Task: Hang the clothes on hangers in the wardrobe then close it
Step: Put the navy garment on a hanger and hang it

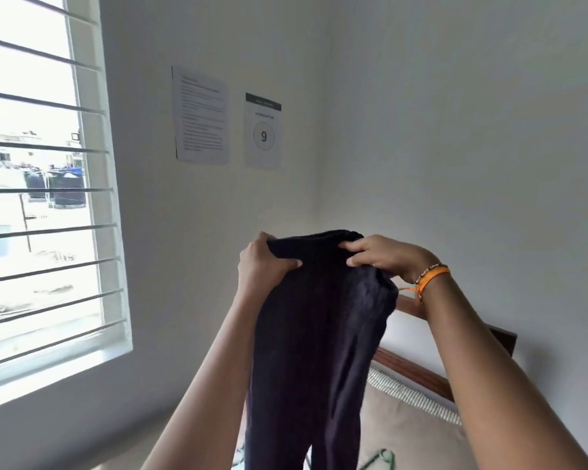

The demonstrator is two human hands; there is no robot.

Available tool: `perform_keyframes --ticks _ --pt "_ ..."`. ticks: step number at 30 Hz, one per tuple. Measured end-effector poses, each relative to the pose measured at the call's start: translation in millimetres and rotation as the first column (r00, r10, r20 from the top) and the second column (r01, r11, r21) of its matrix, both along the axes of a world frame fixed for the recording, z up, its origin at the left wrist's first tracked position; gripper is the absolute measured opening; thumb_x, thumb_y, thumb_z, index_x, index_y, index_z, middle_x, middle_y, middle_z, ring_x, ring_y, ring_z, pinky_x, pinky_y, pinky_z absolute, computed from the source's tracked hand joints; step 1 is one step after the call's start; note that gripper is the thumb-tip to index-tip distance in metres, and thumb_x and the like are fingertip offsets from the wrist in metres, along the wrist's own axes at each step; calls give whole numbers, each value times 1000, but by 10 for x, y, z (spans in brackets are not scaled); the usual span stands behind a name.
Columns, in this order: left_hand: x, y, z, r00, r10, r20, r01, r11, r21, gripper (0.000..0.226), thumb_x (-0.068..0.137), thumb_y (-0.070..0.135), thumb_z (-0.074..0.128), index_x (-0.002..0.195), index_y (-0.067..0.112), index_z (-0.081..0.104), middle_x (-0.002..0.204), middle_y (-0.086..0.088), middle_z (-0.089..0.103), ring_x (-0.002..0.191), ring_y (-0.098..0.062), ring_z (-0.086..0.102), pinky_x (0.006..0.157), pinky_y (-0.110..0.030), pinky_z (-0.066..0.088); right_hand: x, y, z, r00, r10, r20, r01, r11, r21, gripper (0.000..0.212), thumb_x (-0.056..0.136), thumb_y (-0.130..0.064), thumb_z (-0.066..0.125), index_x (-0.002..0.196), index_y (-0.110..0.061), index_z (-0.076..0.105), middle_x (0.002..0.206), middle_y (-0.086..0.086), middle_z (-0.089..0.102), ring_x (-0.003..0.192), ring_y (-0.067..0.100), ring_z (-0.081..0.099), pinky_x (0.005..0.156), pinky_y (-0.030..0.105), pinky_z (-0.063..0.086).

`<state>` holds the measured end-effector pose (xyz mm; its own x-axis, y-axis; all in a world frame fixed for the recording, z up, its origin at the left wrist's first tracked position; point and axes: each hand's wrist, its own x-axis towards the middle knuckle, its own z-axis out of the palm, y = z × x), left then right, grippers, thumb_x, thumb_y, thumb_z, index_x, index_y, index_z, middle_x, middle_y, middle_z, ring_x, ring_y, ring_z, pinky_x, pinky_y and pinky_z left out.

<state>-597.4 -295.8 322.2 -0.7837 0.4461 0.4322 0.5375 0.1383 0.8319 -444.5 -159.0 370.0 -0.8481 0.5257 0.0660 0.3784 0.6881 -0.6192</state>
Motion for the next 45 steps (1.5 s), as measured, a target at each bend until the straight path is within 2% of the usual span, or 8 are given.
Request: perform_keyframes --ticks 6,11,16,23,28,35,39,45 --pt "131 46 192 815 -473 334 342 859 381 17 71 4 79 86 4 71 78 -7 71 67 -15 67 55 -19 53 -80 -8 178 856 -197 -477 -8 919 -394 23 89 -3 55 66 -3 51 69 9 47 65 16 52 48 19 45" --pt "286 25 223 682 -689 247 500 684 531 31 93 29 58 113 5 63 99 -7 72 89 -16 68 76 -28 55 -245 -197 235 722 -278 -634 -128 846 -517 12 88 -2 60 79 -6 52 80 11 57 74 18 61 48 22 54" --pt "230 9 104 742 -662 103 631 742 227 76 67 26 84 131 22 42 124 5 60 113 -8 60 90 -28 51 -332 -212 193 712 -292 -638 -67 877 -476 34 84 -19 67 110 -5 51 114 17 60 93 23 63 63 27 55" --pt "181 26 297 768 -636 78 540 708 455 24 90 13 61 113 6 58 98 -4 69 87 -12 68 72 -21 55 -35 -118 -270 424 -253 -869 28 963 -267 77 85 -15 69 145 -19 22 107 4 66 98 14 64 87 29 52" --pt "122 -29 355 757 -646 99 552 713 432 17 92 22 59 94 7 65 83 -4 70 74 -14 68 63 -24 54 -145 -177 -831 721 -269 -638 -93 876 -474 81 68 -31 80 137 -25 38 131 -2 55 109 13 58 86 28 51" --pt "-271 -375 739 830 -522 196 453 836 309 31 88 35 62 91 5 69 82 -7 73 72 -19 67 65 -25 57 49 -90 -260 706 -147 -693 -205 893 -399 36 81 -22 70 115 -11 62 108 8 70 99 23 68 88 39 53" --pt "-378 -508 549 473 -801 368 488 586 647 68 84 65 35 100 12 74 102 -9 73 91 -21 70 79 -35 57 -164 -151 0 654 -208 -727 -342 776 -529 24 89 -12 59 112 -4 60 102 14 69 88 24 68 73 30 57" --pt "-122 -603 -871 264 -658 705 435 734 522 82 17 49 94 79 -2 76 76 -18 72 63 -26 71 50 -30 57 -514 1 -168 711 -421 -564 -128 711 -691 12 86 -4 61 97 -1 64 85 17 66 76 28 64 78 39 54"
